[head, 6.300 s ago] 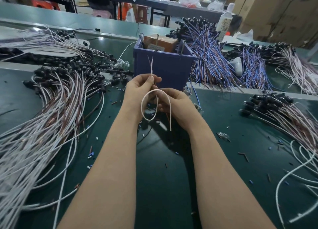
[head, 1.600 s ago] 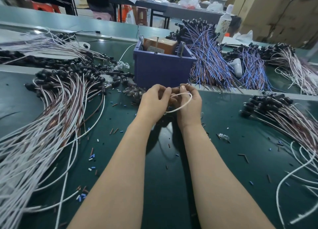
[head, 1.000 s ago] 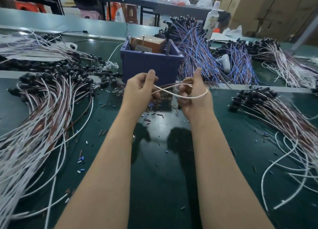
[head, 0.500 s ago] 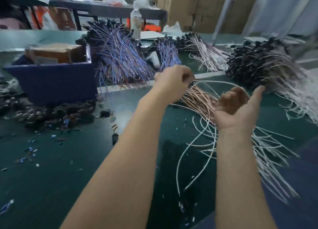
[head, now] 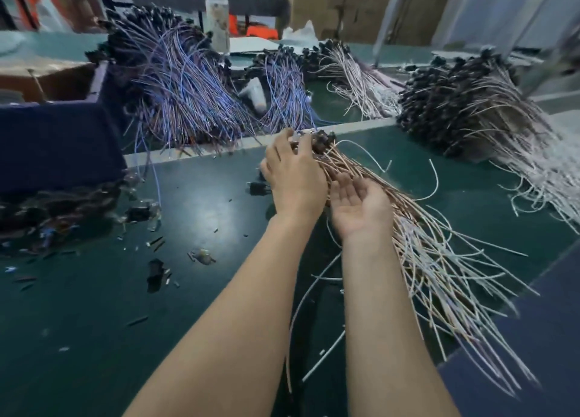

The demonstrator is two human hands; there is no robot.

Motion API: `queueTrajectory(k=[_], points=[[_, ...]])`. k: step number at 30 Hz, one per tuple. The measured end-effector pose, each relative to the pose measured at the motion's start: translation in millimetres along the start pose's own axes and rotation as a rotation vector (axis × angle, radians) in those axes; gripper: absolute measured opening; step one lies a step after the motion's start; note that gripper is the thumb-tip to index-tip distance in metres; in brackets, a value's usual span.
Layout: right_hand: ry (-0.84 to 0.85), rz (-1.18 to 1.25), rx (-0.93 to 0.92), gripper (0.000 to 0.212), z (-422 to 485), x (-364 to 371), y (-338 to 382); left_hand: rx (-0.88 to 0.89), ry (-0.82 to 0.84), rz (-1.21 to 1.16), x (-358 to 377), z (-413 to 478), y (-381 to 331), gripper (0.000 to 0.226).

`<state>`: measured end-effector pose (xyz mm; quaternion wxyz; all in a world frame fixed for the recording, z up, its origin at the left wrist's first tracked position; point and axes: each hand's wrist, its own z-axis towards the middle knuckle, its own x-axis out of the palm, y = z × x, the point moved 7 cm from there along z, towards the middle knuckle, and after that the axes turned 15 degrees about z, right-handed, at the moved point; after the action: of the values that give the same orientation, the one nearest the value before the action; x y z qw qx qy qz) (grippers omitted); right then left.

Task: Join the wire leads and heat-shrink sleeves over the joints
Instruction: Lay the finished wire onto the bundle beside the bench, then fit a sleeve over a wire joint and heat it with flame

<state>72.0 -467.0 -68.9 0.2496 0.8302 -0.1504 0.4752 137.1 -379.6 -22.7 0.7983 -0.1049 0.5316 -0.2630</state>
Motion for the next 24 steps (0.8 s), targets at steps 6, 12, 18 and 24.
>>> queueTrajectory(k=[6,12,18,24], points=[[0.070,-0.094,0.066,0.022,-26.6,20.8,-39.8,-0.258,0.006,-0.581,-40.3,-0.9,43.2,0.037],[0.217,-0.324,0.206,0.023,-77.4,38.3,-140.4,-0.574,-0.094,-0.887,-96.6,-22.1,135.4,0.021],[0.409,-0.592,0.331,0.025,-144.2,38.9,-256.5,-0.775,-0.581,-0.895,-178.3,-64.8,261.2,0.030],[0.546,-0.967,0.479,0.028,-191.8,24.8,-344.3,-0.902,-0.805,-0.812,-206.5,-96.3,337.1,0.024]])
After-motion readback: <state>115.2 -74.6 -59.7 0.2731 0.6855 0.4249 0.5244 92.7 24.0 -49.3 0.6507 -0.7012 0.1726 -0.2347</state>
